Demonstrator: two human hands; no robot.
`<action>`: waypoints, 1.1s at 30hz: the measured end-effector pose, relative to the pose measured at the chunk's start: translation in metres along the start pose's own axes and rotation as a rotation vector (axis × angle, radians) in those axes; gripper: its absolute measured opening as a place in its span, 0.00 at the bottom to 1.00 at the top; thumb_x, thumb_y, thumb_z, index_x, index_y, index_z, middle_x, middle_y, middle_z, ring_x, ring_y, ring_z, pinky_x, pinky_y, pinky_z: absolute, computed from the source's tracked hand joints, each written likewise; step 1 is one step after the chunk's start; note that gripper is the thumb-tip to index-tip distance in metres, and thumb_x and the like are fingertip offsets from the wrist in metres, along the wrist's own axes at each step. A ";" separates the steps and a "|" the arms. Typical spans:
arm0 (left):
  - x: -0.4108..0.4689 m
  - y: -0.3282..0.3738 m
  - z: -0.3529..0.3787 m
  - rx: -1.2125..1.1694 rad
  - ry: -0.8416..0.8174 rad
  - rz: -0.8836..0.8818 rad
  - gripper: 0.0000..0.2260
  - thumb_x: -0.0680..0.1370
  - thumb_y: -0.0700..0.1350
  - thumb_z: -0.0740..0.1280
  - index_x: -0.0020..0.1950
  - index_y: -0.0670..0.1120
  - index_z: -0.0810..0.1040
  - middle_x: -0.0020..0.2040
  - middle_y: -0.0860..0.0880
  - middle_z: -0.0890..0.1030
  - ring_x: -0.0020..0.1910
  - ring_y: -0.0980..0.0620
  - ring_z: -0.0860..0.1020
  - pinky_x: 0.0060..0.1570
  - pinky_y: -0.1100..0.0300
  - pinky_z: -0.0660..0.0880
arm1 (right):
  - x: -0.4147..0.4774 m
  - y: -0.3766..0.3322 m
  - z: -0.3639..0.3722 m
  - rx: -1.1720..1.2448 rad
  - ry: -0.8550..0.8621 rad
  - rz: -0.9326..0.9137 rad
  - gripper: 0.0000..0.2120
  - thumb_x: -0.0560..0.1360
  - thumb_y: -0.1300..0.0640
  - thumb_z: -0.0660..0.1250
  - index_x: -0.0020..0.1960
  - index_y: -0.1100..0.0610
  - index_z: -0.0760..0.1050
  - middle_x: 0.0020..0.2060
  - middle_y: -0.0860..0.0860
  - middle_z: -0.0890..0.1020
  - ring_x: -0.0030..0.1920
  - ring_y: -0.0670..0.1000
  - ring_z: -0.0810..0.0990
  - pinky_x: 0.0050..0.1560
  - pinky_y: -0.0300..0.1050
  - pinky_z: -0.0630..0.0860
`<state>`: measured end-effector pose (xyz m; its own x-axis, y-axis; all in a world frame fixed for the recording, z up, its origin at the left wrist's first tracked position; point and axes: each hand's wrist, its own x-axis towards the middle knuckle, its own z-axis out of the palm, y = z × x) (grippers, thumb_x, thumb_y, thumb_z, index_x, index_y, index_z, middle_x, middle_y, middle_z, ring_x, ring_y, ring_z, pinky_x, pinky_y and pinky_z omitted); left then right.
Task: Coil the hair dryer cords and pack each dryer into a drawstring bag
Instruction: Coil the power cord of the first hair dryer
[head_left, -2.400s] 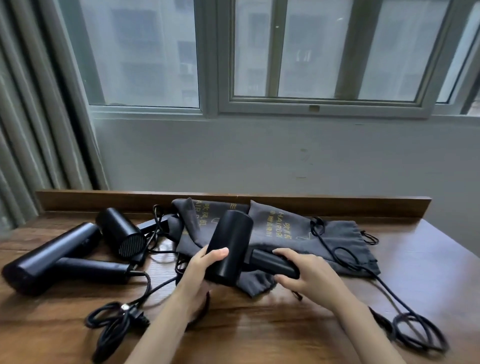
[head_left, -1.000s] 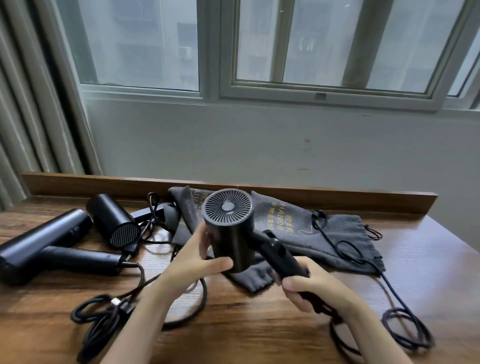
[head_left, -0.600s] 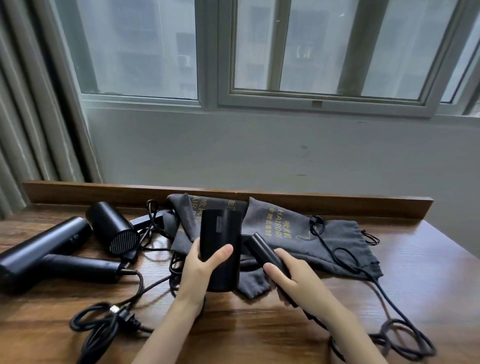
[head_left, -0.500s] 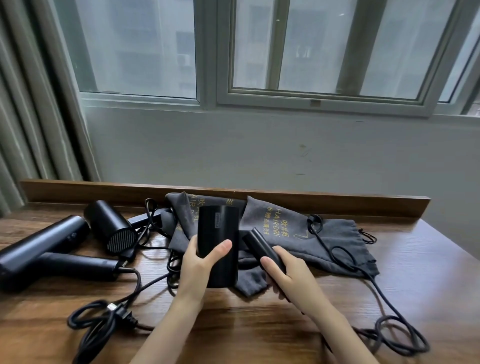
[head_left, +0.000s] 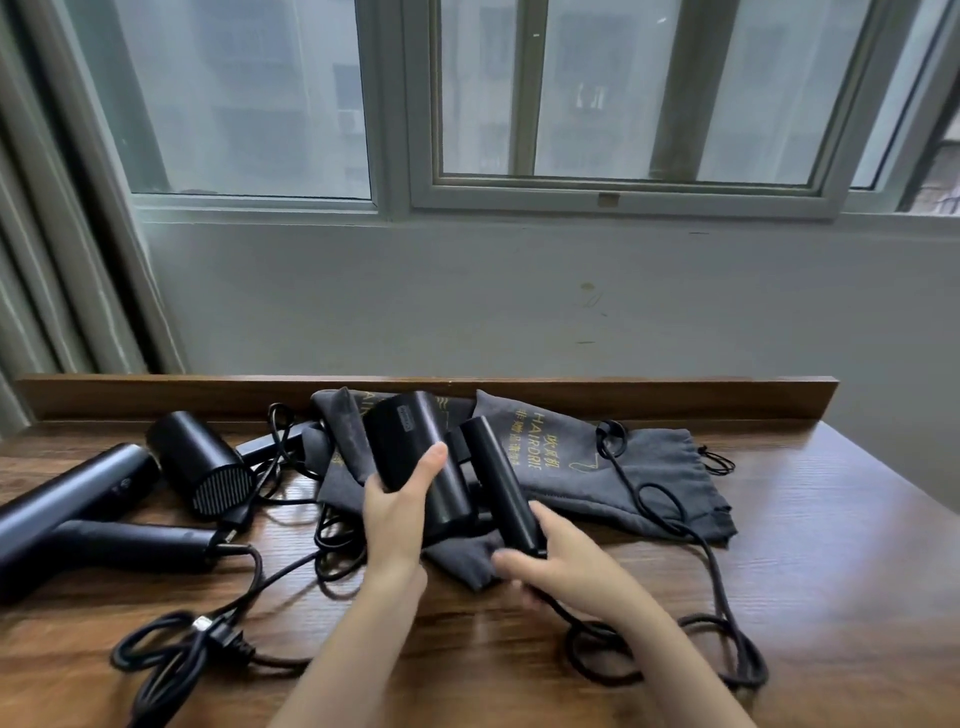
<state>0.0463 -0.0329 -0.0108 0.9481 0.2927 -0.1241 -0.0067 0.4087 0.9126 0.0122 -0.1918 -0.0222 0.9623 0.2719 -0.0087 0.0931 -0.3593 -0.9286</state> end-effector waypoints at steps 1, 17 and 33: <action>0.009 0.003 0.000 0.012 0.011 -0.009 0.27 0.65 0.49 0.76 0.61 0.44 0.73 0.55 0.44 0.80 0.52 0.44 0.80 0.56 0.45 0.76 | -0.003 0.002 -0.005 -0.029 -0.068 0.036 0.12 0.72 0.60 0.69 0.53 0.56 0.70 0.32 0.49 0.79 0.29 0.48 0.79 0.30 0.41 0.75; 0.072 -0.003 -0.007 0.709 0.126 0.077 0.31 0.74 0.52 0.68 0.69 0.35 0.64 0.69 0.37 0.67 0.68 0.38 0.66 0.68 0.47 0.63 | -0.015 0.039 -0.101 -0.373 0.744 0.094 0.08 0.72 0.63 0.67 0.49 0.54 0.78 0.46 0.51 0.81 0.50 0.51 0.79 0.49 0.42 0.72; -0.050 -0.029 -0.001 0.610 -0.645 0.481 0.09 0.77 0.44 0.63 0.52 0.56 0.77 0.49 0.56 0.83 0.49 0.61 0.80 0.49 0.67 0.75 | -0.003 0.021 -0.063 -0.029 0.540 -0.288 0.07 0.73 0.60 0.69 0.51 0.53 0.79 0.32 0.48 0.78 0.35 0.41 0.76 0.38 0.31 0.72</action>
<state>-0.0008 -0.0588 -0.0315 0.8798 -0.2869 0.3791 -0.4410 -0.1949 0.8761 0.0268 -0.2561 -0.0181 0.8903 -0.1263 0.4374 0.3684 -0.3647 -0.8552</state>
